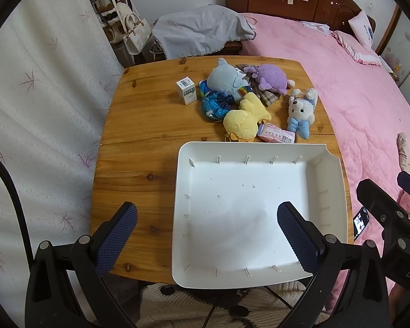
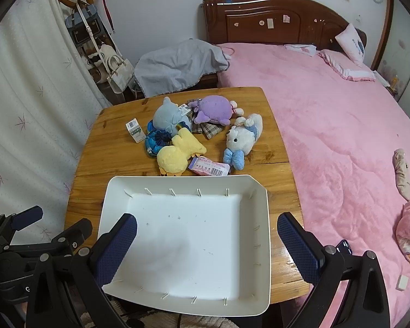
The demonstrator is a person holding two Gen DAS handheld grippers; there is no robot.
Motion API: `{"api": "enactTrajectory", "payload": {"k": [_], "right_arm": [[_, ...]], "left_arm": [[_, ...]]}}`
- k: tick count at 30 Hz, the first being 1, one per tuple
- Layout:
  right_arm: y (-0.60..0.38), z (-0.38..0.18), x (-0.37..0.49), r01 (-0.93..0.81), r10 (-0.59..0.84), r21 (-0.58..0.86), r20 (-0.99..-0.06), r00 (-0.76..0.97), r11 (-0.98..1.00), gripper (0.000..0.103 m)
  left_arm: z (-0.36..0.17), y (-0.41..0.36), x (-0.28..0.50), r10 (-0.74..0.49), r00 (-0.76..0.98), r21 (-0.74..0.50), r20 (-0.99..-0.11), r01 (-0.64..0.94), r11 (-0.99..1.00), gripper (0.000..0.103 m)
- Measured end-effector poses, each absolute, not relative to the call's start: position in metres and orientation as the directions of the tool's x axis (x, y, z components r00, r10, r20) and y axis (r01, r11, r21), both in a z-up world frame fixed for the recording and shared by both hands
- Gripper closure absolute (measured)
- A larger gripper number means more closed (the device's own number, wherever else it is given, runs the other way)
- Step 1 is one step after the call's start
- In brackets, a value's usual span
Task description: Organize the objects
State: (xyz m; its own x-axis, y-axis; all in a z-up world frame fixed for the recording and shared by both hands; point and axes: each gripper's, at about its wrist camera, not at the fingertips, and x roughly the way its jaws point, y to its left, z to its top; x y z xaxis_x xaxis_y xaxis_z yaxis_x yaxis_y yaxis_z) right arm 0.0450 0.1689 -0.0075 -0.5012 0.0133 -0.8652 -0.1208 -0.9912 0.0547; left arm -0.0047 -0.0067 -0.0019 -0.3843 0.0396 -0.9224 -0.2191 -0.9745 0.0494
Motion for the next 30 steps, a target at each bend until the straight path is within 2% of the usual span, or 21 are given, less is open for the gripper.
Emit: {"api": "enactTrajectory", "payload": {"k": [30], "right_arm": [[0.172, 0.001, 0.037, -0.079, -0.002, 0.055, -0.834, -0.552, -0.995, 0.000]], "left_arm": [[0.003, 0.000, -0.014, 0.070, -0.392, 0.058, -0.917, -0.306, -0.950, 0.001]]}}
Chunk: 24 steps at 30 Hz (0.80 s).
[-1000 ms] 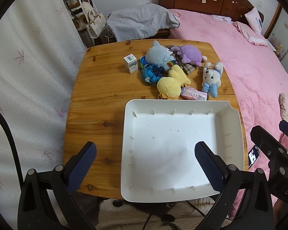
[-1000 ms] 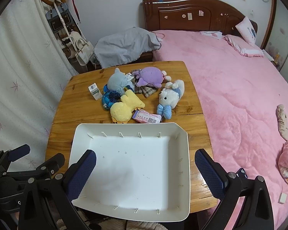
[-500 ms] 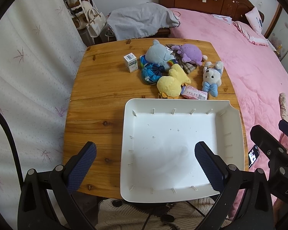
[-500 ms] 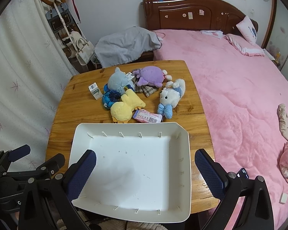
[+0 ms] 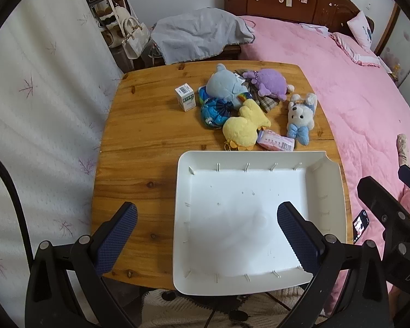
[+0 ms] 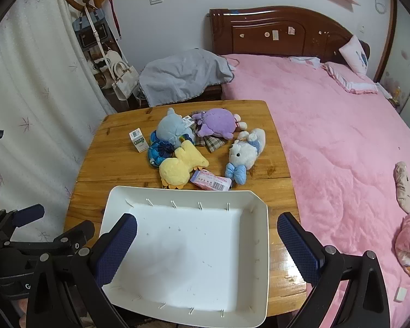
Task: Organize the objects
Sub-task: 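Move both grippers from the tray toward the plush toy pile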
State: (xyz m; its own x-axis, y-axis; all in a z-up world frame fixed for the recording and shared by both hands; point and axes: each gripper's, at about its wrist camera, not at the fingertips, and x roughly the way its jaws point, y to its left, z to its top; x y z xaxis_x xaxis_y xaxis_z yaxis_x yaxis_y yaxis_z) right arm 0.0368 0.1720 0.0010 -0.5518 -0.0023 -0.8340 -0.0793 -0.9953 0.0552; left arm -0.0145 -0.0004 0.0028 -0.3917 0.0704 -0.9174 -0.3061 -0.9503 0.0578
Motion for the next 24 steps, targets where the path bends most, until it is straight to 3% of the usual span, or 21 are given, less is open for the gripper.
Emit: {"api": "enactTrajectory", "payload": {"k": [19, 24], "right_arm": [[0.203, 0.028, -0.020, -0.104, 0.079, -0.020, -0.794, -0.603, -0.994, 0.000], [0.227, 0.027, -0.047, -0.134, 0.058, 0.040, -0.755, -0.653, -0.990, 0.000]], "left_arm": [[0.032, 0.019, -0.074, 0.077, -0.486, 0.109, -0.870, -0.344, -0.933, 0.001], [0.031, 0.034, -0.104, 0.108, -0.504, 0.100, -0.857, -0.369, -0.924, 0.001]]}}
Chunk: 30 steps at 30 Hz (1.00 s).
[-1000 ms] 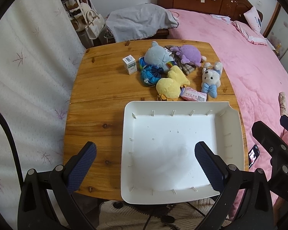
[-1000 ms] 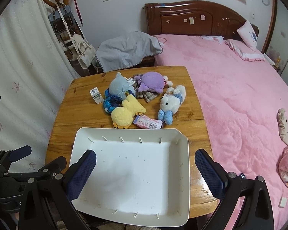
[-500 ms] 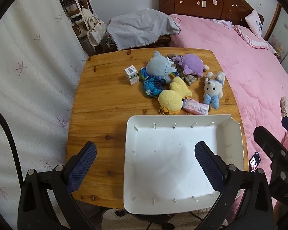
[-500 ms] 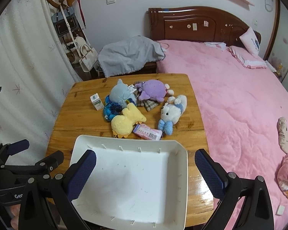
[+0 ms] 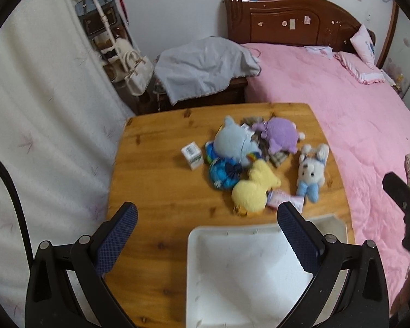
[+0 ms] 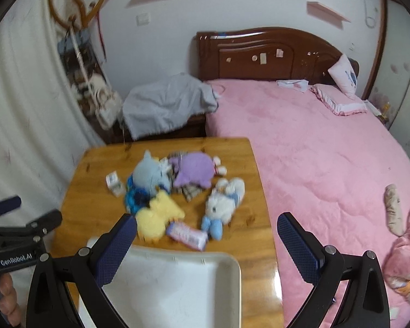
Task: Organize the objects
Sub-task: 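Move both grippers from the tray toward the plush toy pile, then grasp the yellow duck with the left gripper while the right grasps the white bunny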
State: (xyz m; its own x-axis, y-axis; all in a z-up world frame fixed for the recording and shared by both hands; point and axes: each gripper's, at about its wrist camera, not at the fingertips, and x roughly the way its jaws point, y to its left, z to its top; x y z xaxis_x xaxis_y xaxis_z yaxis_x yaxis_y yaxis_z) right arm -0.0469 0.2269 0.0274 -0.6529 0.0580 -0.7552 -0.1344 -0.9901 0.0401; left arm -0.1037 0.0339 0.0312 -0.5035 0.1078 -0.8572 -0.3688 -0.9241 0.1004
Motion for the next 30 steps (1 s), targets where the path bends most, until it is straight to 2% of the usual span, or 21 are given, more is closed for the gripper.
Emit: {"api": "enactTrajectory", "payload": {"k": [7, 10, 14, 15, 17, 19, 29, 30], "right_arm": [[0.259, -0.023, -0.106, -0.161, 0.034, 0.067, -0.833, -0.552, -0.985, 0.001], [0.270, -0.051, -0.129, -0.204, 0.066, 0.046, -0.857, -0.511, -0.978, 0.001], [0.288, -0.095, -0.153, -0.280, 0.023, 0.115, -0.894, -0.447, -0.953, 0.001], [0.290, -0.105, -0.157, -0.292, 0.008, 0.134, -0.899, -0.438, -0.947, 0.002], [0.294, -0.124, -0.165, -0.320, -0.003, 0.149, -0.909, -0.416, -0.936, 0.012], [0.296, -0.142, -0.172, -0.346, -0.027, 0.172, -0.922, -0.385, -0.922, 0.017], [0.297, -0.201, -0.187, -0.437, -0.117, 0.253, -0.942, -0.314, -0.863, 0.018], [0.298, -0.203, -0.188, -0.440, -0.119, 0.252, -0.944, -0.307, -0.862, 0.019]], "left_arm": [[-0.019, 0.066, -0.144, 0.158, -0.407, 0.048, -0.899, -0.453, -0.890, 0.001], [-0.051, 0.084, -0.158, 0.167, -0.368, 0.035, -0.915, -0.484, -0.875, 0.001], [-0.099, 0.103, -0.178, 0.125, -0.320, 0.064, -0.939, -0.519, -0.852, 0.001], [-0.107, 0.106, -0.181, 0.124, -0.307, 0.060, -0.944, -0.525, -0.849, 0.001], [-0.127, 0.112, -0.188, 0.130, -0.269, 0.037, -0.954, -0.538, -0.842, 0.001], [-0.139, 0.116, -0.192, 0.129, -0.247, 0.027, -0.960, -0.542, -0.840, 0.001], [-0.189, 0.123, -0.201, 0.078, -0.150, 0.015, -0.986, -0.539, -0.842, 0.003], [-0.193, 0.124, -0.201, 0.079, -0.130, 0.004, -0.988, -0.543, -0.840, 0.010]]}}
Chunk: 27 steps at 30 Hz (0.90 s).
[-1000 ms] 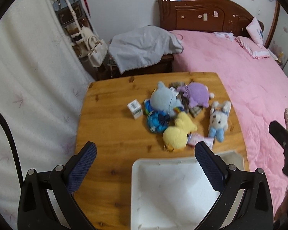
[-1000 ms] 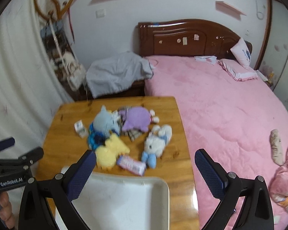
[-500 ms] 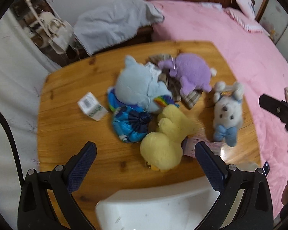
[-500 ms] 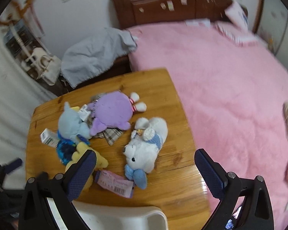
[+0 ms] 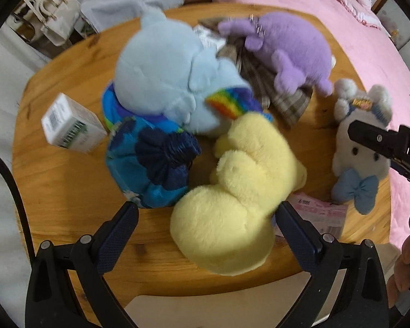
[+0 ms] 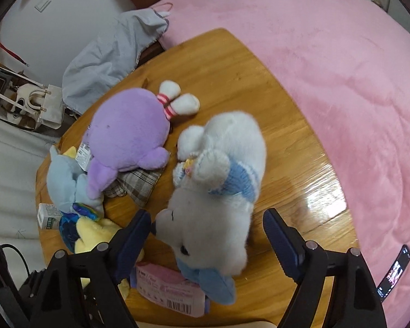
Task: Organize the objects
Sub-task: 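Grasp the yellow duck with the left gripper while the right grasps the white bunny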
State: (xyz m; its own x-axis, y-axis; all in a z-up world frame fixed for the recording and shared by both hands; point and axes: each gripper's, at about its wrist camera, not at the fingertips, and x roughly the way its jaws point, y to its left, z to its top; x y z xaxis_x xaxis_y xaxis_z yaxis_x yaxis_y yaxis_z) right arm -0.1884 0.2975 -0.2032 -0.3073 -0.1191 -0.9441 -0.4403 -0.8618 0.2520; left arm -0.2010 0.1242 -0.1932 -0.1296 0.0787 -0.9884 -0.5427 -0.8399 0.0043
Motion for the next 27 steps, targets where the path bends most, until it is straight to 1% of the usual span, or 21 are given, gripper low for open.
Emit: {"api": "enactTrajectory", "payload": {"k": [1, 2, 7, 11, 13, 15, 16, 18, 23, 27], "right_arm": [[0.298, -0.204, -0.190, -0.443, -0.128, 0.258, -0.944, -0.304, -0.859, 0.025], [0.298, -0.204, -0.190, -0.446, -0.131, 0.262, -0.944, -0.304, -0.856, 0.027], [0.300, -0.206, -0.193, -0.461, -0.093, 0.213, -0.959, -0.269, -0.861, 0.028], [0.297, -0.213, -0.194, -0.470, -0.077, 0.175, -0.973, -0.219, -0.865, 0.039], [0.298, -0.214, -0.193, -0.476, -0.082, 0.179, -0.973, -0.218, -0.861, 0.040], [0.298, -0.214, -0.194, -0.464, -0.071, 0.167, -0.974, -0.217, -0.870, 0.041], [0.297, -0.214, -0.195, -0.459, -0.066, 0.160, -0.975, -0.214, -0.874, 0.042], [0.296, -0.215, -0.196, -0.453, -0.063, 0.155, -0.975, -0.212, -0.878, 0.043], [0.301, -0.214, -0.194, -0.456, -0.102, 0.203, -0.966, -0.235, -0.866, 0.046], [0.301, -0.208, -0.189, -0.449, -0.165, 0.283, -0.945, -0.283, -0.848, 0.048]], "left_arm": [[-0.194, 0.124, -0.201, 0.089, -0.111, -0.014, -0.990, -0.545, -0.839, 0.010], [-0.194, 0.123, -0.202, 0.090, -0.108, -0.017, -0.990, -0.542, -0.840, 0.010], [-0.192, 0.122, -0.200, 0.095, -0.107, -0.023, -0.990, -0.535, -0.845, 0.010], [-0.190, 0.124, -0.196, 0.087, -0.122, -0.006, -0.989, -0.544, -0.839, 0.011], [-0.190, 0.125, -0.194, 0.081, -0.126, 0.003, -0.989, -0.551, -0.834, 0.015], [-0.193, 0.129, -0.191, 0.065, -0.134, 0.022, -0.989, -0.561, -0.827, 0.027], [-0.194, 0.130, -0.190, 0.056, -0.137, 0.031, -0.989, -0.566, -0.824, 0.030], [-0.194, 0.130, -0.187, 0.052, -0.145, 0.040, -0.988, -0.567, -0.823, 0.031], [-0.193, 0.128, -0.186, 0.067, -0.158, 0.033, -0.985, -0.555, -0.831, 0.036], [-0.189, 0.126, -0.181, 0.090, -0.152, 0.007, -0.984, -0.540, -0.842, 0.037]]}}
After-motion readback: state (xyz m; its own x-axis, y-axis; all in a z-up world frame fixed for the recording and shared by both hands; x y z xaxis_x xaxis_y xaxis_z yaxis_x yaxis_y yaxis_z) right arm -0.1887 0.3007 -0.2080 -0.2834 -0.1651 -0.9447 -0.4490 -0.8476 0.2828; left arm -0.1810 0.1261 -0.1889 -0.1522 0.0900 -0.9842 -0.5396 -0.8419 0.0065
